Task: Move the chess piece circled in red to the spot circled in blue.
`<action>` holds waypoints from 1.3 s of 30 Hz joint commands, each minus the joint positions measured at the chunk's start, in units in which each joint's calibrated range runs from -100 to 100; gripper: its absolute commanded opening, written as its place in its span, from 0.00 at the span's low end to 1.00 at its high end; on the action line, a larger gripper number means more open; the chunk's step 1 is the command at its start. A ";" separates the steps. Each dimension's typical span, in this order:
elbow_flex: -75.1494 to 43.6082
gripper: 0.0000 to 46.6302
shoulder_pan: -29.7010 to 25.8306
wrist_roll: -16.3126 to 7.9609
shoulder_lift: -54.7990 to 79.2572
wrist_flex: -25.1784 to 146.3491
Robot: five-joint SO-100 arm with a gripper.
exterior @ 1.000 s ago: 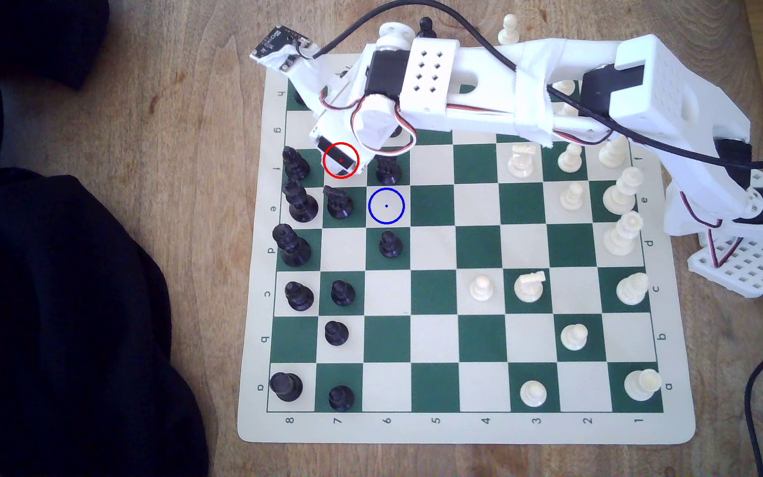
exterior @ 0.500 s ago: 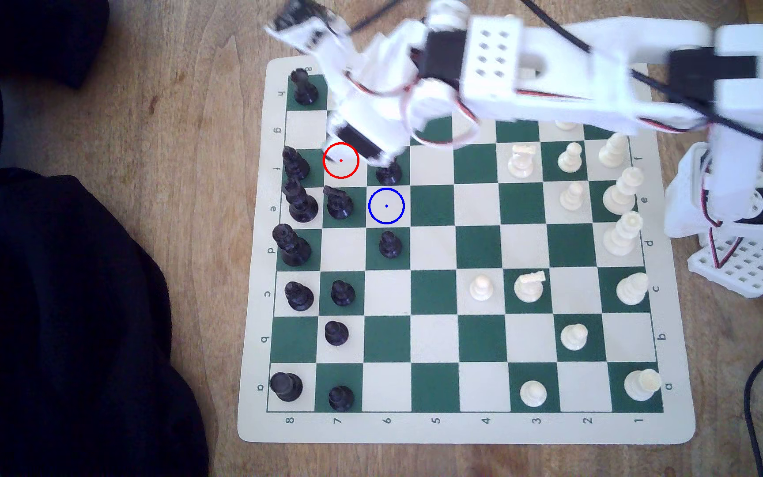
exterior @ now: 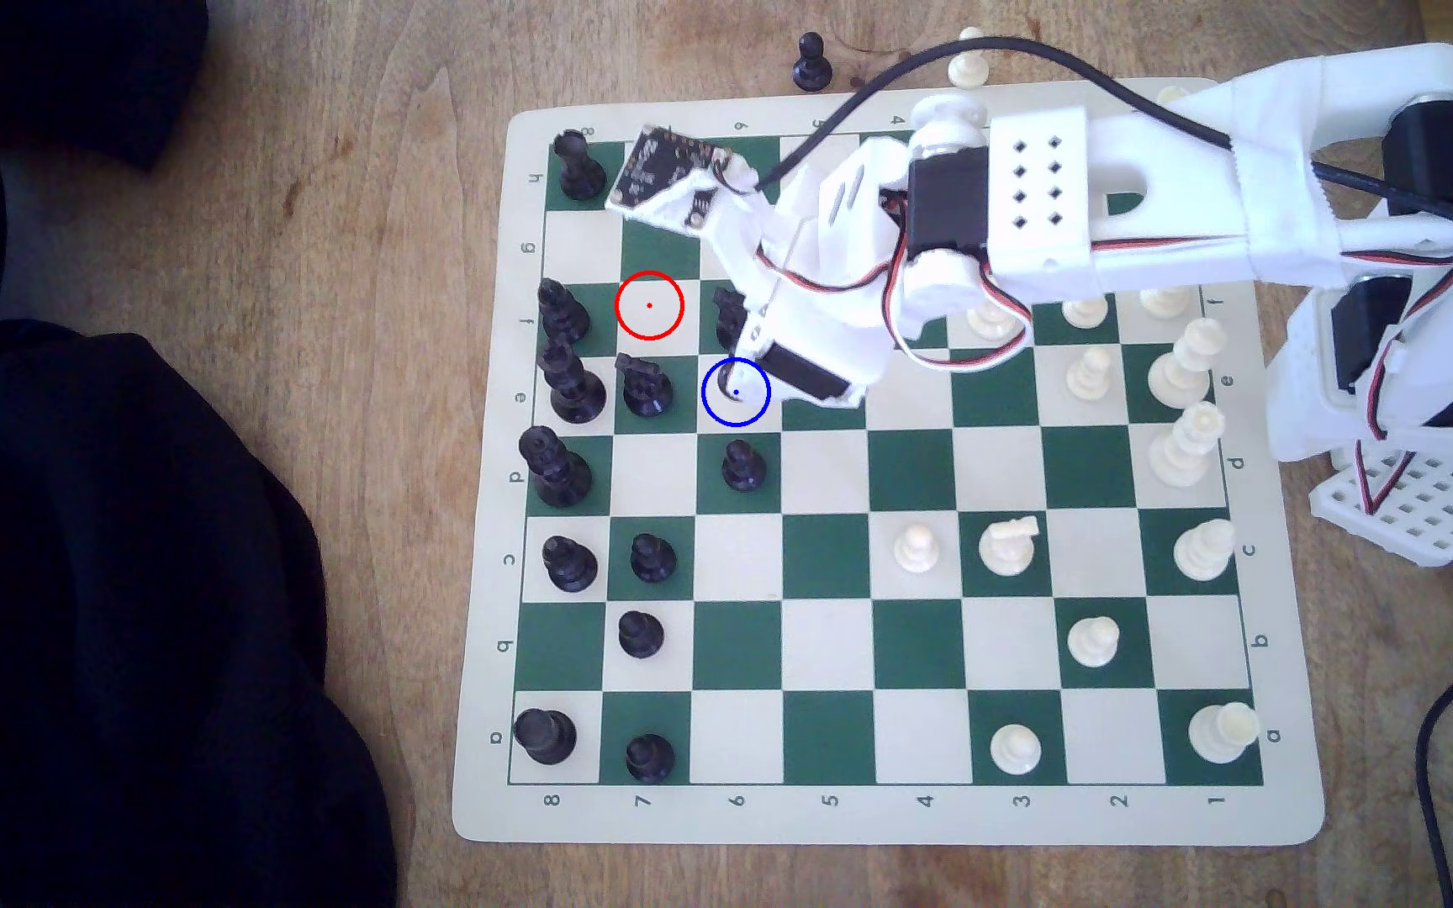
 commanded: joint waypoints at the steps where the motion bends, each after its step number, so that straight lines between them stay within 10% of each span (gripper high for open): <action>1: -1.51 0.01 -0.35 0.15 -1.97 -2.27; 27: -10.30 0.02 2.07 0.78 10.51 -3.82; 39: -10.57 0.23 2.15 0.98 11.36 -2.68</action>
